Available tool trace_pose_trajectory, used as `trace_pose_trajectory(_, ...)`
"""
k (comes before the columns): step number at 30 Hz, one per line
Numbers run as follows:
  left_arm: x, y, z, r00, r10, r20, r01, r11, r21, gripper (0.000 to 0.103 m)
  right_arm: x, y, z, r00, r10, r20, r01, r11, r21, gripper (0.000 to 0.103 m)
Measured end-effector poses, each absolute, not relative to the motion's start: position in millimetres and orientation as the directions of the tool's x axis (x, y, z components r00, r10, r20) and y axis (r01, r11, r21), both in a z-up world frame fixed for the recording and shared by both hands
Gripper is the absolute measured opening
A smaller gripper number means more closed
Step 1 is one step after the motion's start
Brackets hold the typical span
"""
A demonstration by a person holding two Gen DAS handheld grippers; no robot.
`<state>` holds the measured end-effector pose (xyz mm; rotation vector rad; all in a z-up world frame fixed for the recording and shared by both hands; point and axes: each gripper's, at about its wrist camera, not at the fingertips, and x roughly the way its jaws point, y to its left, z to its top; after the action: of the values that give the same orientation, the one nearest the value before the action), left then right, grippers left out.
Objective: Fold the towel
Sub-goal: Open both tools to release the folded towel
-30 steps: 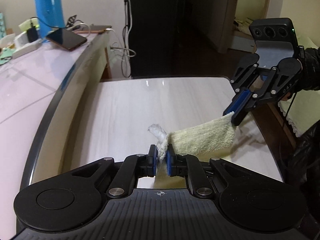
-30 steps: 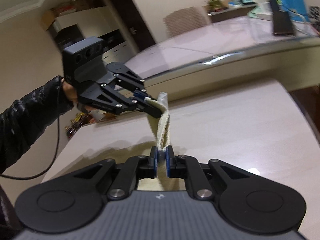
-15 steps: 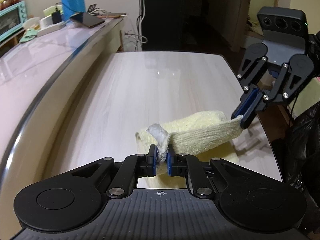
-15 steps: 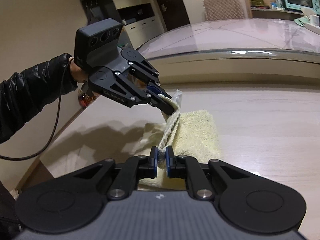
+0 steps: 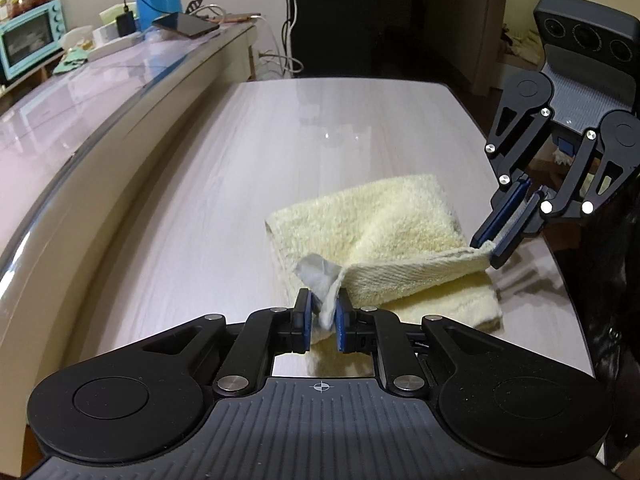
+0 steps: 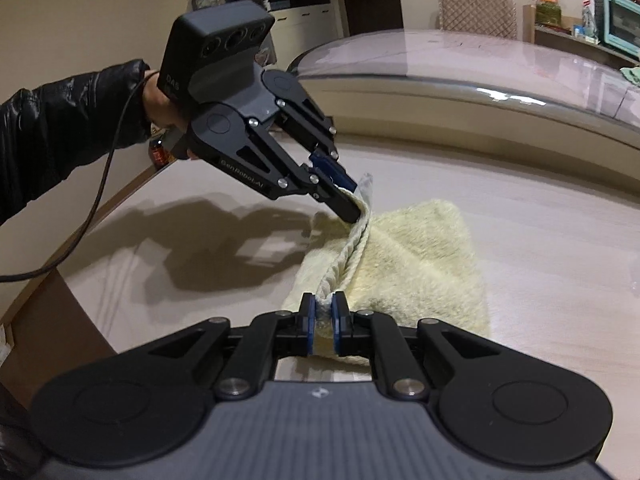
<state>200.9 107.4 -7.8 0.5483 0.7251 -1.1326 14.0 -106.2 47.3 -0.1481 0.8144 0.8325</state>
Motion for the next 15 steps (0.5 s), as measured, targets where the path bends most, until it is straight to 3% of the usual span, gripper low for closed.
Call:
trace_pose_trajectory(4,195,118,-5,0.267,-0.594,-0.759,0.932,0.359,0.047,0.029,16,-108,43,0.373,0.612,-0.698,-0.719,0.665,0.199,0.019)
trace_pose_trajectory(8,190,132,3,0.312,-0.582,-0.751,0.914,0.401,0.069,0.031,24,-130,57,0.390,0.648,-0.654,-0.704,0.668,0.241,0.019)
trace_pose_trajectory(15,187,145,19,0.435,-0.551,-0.712,0.843,0.527,0.107,0.035,54,-138,46,0.486,0.599,-0.637,-0.664,0.727,0.177,0.019)
